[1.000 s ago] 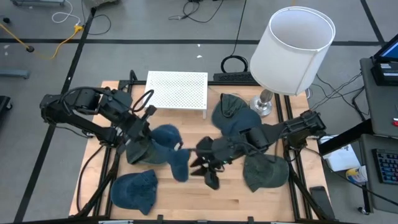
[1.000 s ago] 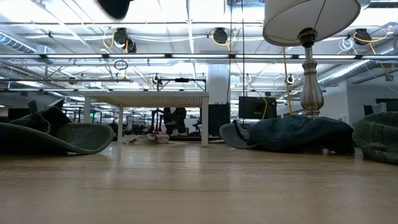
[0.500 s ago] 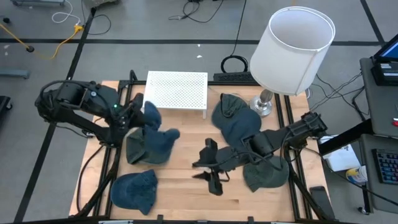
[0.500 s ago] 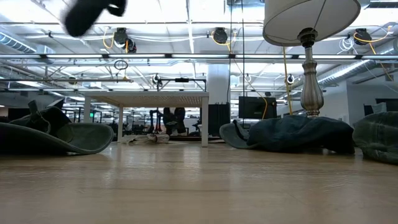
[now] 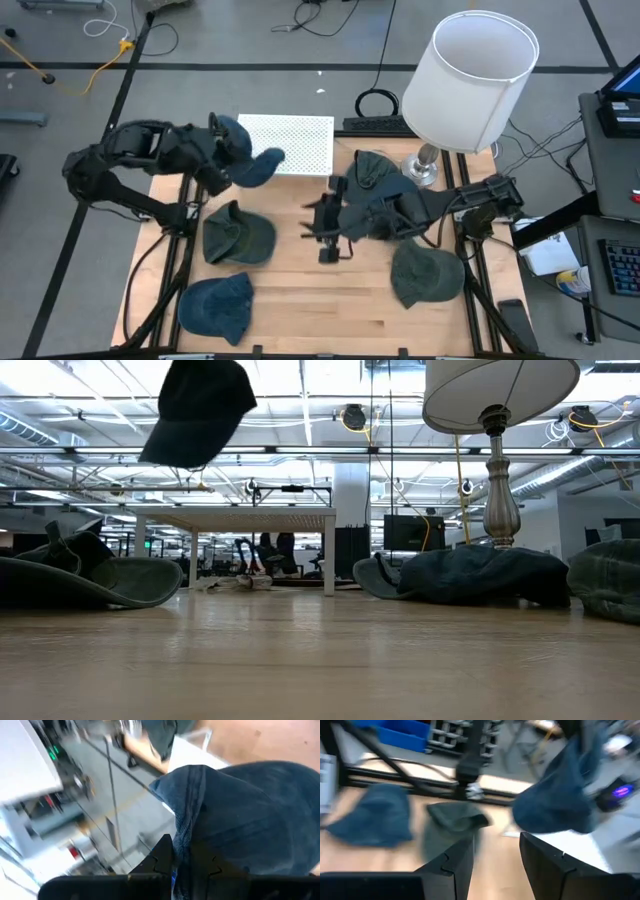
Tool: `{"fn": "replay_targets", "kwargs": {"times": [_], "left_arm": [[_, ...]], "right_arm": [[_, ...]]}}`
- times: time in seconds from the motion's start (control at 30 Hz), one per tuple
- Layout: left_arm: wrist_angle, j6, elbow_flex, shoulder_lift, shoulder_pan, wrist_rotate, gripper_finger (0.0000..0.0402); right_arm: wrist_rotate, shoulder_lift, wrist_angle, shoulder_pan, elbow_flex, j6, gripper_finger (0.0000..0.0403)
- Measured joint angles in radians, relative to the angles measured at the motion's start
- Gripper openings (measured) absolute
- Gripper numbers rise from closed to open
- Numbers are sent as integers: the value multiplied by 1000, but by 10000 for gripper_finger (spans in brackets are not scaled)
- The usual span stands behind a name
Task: Pick & Place hat
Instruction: Put the bottom right blue cap on the shelf
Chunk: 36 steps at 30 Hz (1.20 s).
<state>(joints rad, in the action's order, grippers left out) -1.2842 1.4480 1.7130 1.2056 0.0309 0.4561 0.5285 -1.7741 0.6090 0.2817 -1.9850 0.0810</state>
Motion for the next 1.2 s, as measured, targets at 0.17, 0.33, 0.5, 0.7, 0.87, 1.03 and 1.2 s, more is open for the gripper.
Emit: {"fn": "replay_targets", "kwargs": {"times": [0.17,0.33,0.5,0.7,0.87,1.03,1.2], "left_arm": [[19,-172,0,23,142,-4,25],[92,-460,0,55,268,45,25],[135,-764,0,108,365,77,25],[190,-1091,0,183,451,93,25],[263,-1369,0,230,492,78,25],[336,-1663,0,249,538,-58,25],[399,-1845,0,250,588,-139,25]], "right_arm": [[112,-1,-44,-71,0,37,148],[240,-1,-51,-126,0,36,147],[387,19,-69,-151,-1,19,146],[521,57,-92,-159,0,-31,146],[521,87,-125,-161,-1,-10,146],[519,105,-127,-160,0,-16,146],[518,126,-145,-122,1,-16,146]]}}
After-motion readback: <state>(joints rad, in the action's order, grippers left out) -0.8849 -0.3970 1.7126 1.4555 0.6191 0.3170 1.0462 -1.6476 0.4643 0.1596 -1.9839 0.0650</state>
